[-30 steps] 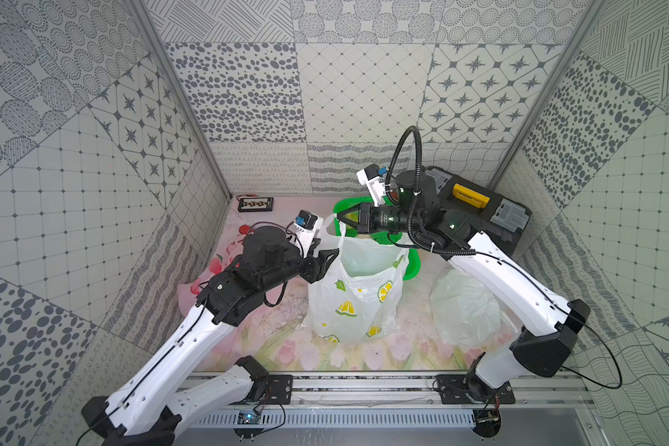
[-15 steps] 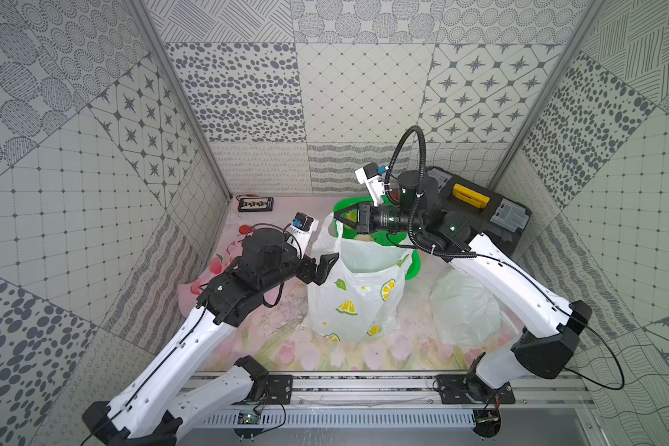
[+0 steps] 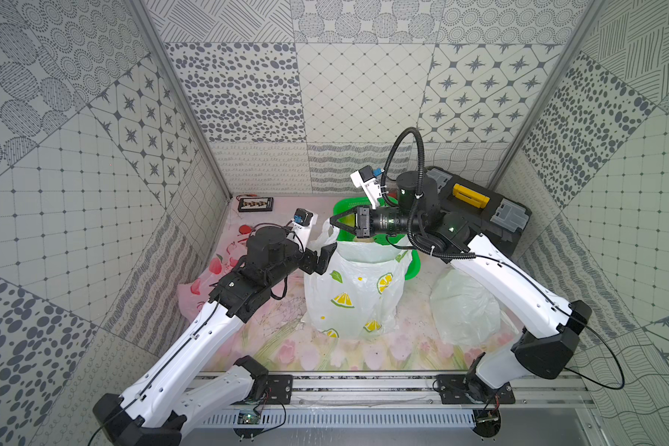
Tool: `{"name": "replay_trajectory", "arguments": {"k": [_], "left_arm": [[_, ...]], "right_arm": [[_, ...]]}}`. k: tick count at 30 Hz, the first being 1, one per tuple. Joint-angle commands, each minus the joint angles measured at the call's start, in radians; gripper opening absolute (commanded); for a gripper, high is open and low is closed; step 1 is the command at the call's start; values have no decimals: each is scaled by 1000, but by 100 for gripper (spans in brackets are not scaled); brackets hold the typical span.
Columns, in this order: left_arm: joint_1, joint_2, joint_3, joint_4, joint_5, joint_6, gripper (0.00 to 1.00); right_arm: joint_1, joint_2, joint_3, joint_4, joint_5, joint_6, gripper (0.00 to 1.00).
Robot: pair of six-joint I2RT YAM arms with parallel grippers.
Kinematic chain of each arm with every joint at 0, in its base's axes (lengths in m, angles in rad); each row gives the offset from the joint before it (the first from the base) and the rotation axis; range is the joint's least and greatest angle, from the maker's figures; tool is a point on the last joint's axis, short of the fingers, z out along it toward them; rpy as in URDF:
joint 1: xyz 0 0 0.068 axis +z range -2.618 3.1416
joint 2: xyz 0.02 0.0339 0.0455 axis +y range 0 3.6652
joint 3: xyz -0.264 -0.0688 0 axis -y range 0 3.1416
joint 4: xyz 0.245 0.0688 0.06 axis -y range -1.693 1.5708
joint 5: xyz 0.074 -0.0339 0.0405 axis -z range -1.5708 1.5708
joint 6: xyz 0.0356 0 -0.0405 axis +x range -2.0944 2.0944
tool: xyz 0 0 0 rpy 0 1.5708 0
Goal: Place the pears into plastic bags & tie knots
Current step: Tie the plastic bag at the center of the board.
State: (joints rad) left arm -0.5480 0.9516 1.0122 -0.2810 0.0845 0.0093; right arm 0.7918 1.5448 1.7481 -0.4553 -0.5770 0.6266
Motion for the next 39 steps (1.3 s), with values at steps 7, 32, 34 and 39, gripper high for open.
{"name": "replay_trajectory", "arguments": {"k": [7,32,34,39], "left_arm": [[40,15,-42,248,257,150,92],[49,107,28,115,281,57,0],[51,116,30,115,281,30,0],[69,133,44,107,256,-27,0]], "right_arm": [[6,-41,-42,87,-146,29,2],[-187,-113,-21,-4,-65,-4,51],[-244,-155,-24,-60,-43,-46,56],[-382,-268,-107,-202,102,-165,58]]}}
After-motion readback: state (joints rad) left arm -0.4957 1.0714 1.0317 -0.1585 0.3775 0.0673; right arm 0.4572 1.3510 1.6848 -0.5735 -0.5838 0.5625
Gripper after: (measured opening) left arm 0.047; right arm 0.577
